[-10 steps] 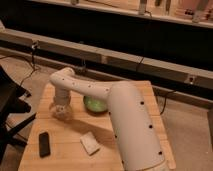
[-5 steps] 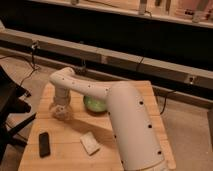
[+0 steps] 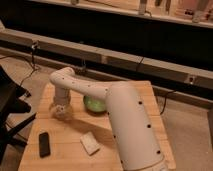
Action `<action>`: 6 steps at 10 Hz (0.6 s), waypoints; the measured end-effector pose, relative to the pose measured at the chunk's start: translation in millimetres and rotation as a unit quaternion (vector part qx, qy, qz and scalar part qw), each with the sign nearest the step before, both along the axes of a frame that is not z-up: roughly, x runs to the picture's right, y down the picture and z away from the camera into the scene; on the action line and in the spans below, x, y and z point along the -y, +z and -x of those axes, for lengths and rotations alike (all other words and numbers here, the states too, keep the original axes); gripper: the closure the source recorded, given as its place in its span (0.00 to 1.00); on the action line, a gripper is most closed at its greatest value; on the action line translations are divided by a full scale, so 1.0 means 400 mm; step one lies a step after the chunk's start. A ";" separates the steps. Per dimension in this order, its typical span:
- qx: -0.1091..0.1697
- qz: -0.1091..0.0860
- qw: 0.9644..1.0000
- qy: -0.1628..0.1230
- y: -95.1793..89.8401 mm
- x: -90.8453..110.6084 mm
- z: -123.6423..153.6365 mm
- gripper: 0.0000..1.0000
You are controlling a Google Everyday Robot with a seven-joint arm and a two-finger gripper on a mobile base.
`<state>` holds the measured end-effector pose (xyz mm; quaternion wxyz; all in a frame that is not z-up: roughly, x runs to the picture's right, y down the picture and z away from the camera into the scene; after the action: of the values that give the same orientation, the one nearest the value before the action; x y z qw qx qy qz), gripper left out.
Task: Place the bottle in the ceramic bowl
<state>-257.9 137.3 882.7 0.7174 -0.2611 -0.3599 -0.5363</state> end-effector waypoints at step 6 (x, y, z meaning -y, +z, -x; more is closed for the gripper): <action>0.006 0.007 1.000 -0.007 -0.003 -0.002 0.002 0.44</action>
<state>-258.7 138.2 881.5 0.7096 -0.2653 -0.3664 -0.5402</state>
